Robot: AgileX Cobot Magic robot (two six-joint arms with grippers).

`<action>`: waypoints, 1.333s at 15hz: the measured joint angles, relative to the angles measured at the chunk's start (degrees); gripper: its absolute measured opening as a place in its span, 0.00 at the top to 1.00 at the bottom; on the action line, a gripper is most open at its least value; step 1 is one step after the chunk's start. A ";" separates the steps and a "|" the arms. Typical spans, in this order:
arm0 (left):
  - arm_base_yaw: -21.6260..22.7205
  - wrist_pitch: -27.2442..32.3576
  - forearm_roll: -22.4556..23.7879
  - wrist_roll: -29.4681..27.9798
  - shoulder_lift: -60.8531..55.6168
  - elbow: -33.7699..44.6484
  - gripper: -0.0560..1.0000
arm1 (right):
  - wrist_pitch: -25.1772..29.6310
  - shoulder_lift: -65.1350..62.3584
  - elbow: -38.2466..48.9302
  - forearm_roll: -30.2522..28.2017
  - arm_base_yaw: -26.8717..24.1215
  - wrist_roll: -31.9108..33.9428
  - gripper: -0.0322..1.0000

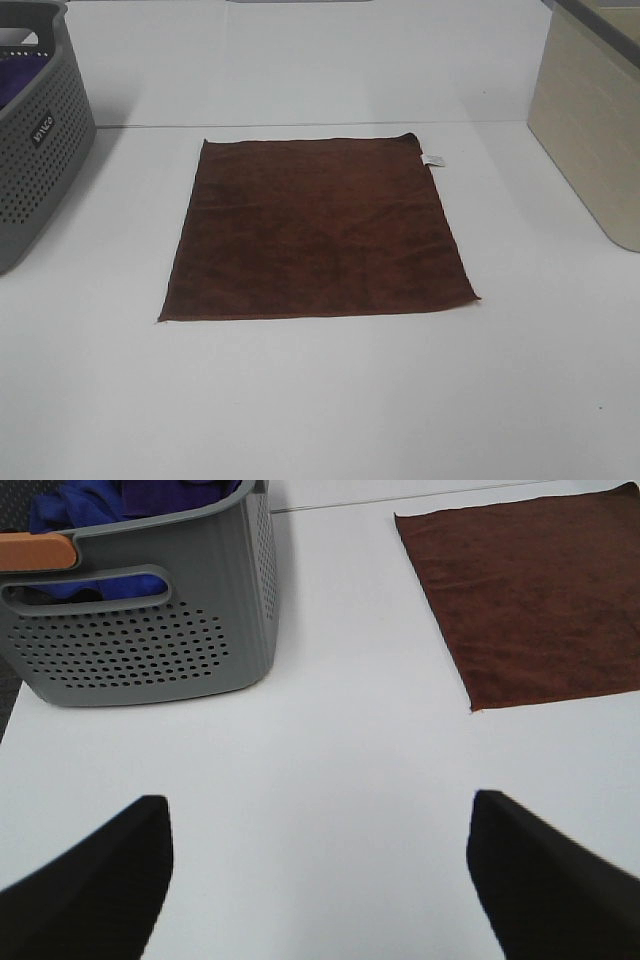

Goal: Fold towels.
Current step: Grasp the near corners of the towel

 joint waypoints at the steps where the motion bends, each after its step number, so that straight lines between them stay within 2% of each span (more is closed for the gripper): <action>1: 0.00 0.00 0.00 0.00 0.00 0.00 0.23 | 0.00 0.00 0.00 0.00 0.00 0.00 0.08; 20: 0.00 0.00 0.23 0.00 0.00 0.00 0.23 | 0.00 0.00 0.00 0.11 0.00 0.00 0.08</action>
